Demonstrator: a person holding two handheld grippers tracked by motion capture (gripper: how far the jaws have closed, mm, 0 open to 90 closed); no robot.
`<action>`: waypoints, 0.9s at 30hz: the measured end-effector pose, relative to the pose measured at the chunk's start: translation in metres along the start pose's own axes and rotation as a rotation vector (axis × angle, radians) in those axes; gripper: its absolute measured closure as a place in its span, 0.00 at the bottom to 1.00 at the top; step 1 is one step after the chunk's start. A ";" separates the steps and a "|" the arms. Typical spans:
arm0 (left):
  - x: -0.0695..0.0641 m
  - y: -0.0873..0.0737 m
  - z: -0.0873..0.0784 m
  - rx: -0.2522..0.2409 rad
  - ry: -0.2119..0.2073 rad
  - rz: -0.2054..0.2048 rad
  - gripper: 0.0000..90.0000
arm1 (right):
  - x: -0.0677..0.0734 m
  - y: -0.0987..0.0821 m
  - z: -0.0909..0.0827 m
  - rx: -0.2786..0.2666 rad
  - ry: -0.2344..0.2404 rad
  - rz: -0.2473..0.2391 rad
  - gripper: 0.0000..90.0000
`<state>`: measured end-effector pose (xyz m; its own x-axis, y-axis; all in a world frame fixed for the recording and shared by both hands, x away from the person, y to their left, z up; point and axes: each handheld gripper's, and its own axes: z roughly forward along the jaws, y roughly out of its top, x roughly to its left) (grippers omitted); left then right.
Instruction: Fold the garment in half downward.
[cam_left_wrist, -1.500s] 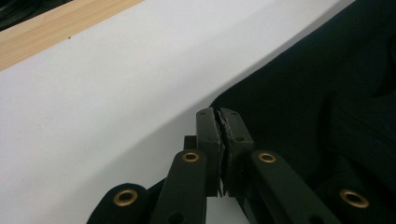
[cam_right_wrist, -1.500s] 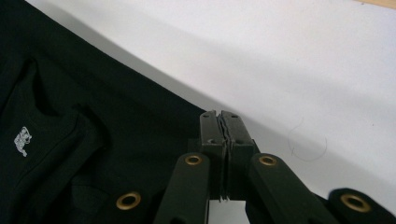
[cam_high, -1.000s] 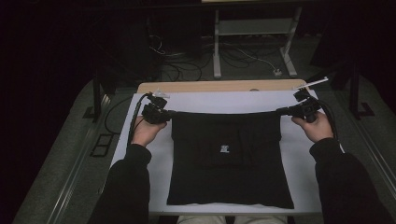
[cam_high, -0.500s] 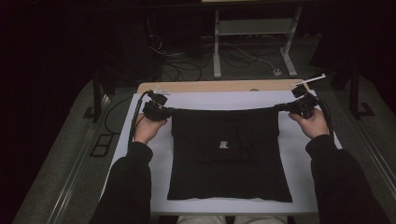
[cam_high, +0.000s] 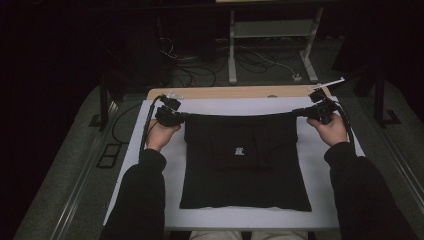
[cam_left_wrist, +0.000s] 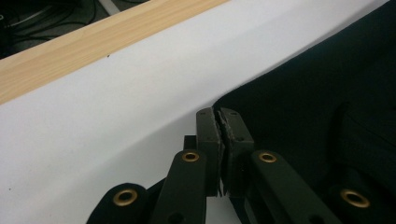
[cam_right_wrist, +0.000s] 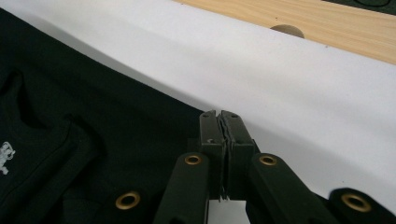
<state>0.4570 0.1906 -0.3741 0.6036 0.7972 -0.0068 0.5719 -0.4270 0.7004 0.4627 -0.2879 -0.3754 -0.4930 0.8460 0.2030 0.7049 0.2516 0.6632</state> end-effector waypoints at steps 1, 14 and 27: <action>0.001 0.000 0.001 0.003 0.000 -0.002 0.96 | 0.000 0.000 0.002 0.002 -0.011 -0.001 0.97; 0.010 -0.003 0.019 0.019 0.006 -0.023 0.95 | -0.007 0.000 0.025 0.014 -0.027 0.031 0.97; 0.015 -0.010 0.039 0.033 -0.006 -0.033 0.95 | -0.016 -0.006 0.041 0.056 -0.007 0.083 0.96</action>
<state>0.4818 0.1899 -0.4090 0.5876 0.8084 -0.0336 0.6094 -0.4149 0.6756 0.4874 -0.2838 -0.4122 -0.4283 0.8682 0.2505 0.7709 0.2064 0.6026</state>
